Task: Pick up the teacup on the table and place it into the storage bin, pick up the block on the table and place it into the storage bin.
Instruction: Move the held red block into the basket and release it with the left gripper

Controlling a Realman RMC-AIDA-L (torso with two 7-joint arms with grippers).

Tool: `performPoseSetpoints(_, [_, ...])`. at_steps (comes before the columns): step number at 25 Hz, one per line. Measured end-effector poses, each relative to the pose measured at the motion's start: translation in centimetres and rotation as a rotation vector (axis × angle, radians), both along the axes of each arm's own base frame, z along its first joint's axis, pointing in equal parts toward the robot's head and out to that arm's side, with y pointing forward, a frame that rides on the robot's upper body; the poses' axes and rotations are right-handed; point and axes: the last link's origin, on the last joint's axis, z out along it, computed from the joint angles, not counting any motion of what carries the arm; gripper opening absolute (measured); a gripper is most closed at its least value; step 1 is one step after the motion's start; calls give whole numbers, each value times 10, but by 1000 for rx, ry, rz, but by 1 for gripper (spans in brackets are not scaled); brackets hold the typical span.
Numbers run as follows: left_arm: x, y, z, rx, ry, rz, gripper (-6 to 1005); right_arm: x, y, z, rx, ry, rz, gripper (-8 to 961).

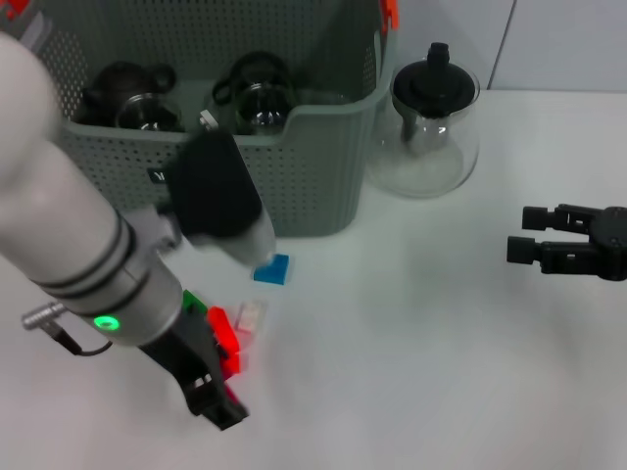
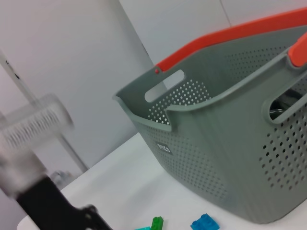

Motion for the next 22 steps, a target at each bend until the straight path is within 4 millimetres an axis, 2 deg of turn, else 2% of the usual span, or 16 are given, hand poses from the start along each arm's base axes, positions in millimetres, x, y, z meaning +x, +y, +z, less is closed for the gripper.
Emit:
performPoseSetpoints(1, [11,-2,12,4,-84,26,659,0,0,0,0,0,0,943])
performPoseSetpoints(2, [11,-2,12,4,-84,26,660,0,0,0,0,0,1,943])
performPoseSetpoints(3, [39,2,46,41,-313,62,662,-1,1,0,0,0,1,943])
performPoseSetpoints(7, [76,23,104,142,-624,25,667,-2,2,1,1,0,6,943])
performPoseSetpoints(9, [89,47,135,256,-729,-14,669,-3,3,0,3,-1,8,943])
performPoseSetpoints(12, [95,89,159,435,-735,-21,673,-4,3,0,3,1,11,943])
performPoseSetpoints(16, [90,138,147,582,-576,8,678,-4,4,0,3,1,12,943])
performPoseSetpoints(22, [68,181,112,685,-346,45,685,-5,5,0,5,-2,14,943])
